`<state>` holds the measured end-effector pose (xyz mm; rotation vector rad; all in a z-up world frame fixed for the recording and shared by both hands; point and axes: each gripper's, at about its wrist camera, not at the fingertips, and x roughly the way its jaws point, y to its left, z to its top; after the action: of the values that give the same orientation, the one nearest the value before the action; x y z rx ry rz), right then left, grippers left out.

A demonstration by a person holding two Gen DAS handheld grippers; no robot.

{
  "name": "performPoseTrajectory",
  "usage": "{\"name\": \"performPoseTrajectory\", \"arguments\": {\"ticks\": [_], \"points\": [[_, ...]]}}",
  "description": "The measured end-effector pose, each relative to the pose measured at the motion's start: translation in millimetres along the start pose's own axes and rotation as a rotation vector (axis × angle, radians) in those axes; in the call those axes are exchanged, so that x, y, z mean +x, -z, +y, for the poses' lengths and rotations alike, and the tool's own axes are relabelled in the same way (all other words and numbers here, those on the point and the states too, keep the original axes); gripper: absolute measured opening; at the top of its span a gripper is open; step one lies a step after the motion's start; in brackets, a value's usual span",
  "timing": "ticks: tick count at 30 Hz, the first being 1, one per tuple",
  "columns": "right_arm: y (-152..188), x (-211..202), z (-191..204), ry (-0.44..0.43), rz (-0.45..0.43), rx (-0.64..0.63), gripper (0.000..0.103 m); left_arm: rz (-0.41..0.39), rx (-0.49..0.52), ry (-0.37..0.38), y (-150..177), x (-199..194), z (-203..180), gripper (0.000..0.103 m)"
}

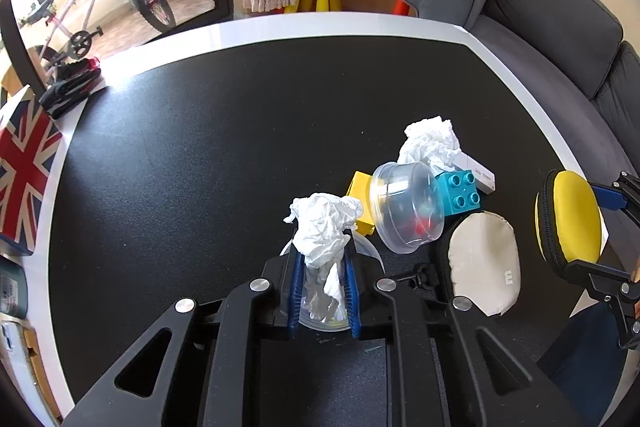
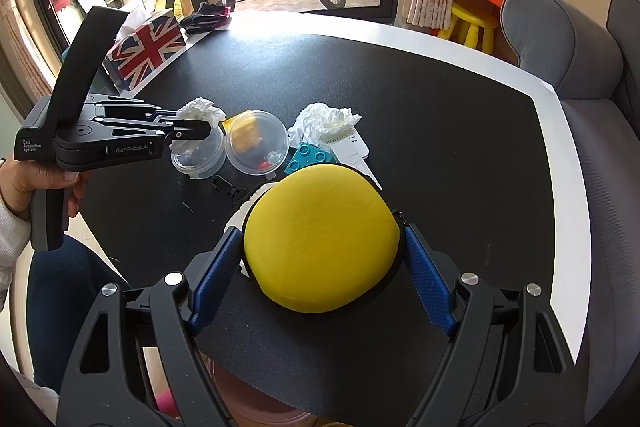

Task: Collect trash
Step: 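Lift the yellow sponge with the right gripper while the left gripper grasps the crumpled white tissue, then carry both items over the pink bin and open the right gripper to drop the sponge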

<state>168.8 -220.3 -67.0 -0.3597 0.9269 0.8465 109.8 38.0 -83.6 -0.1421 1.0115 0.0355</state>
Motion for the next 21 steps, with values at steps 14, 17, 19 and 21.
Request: {"name": "performPoseTrajectory", "arguments": {"ticks": [14, 17, 19, 21], "points": [[19, -32, 12, 0.008, -0.042, 0.003, 0.08, -0.111, 0.057, 0.041, 22, -67, -26, 0.017], [29, -44, 18, 0.007, -0.051, 0.001, 0.08, -0.122, 0.074, 0.062, 36, -81, -36, 0.017], [38, -52, 22, 0.007, -0.055, -0.002, 0.08, -0.127, 0.083, 0.07, 46, -88, -42, 0.017], [46, -58, 26, 0.006, -0.056, -0.002, 0.08, -0.13, 0.09, 0.081, 57, -95, -48, 0.017]]}}
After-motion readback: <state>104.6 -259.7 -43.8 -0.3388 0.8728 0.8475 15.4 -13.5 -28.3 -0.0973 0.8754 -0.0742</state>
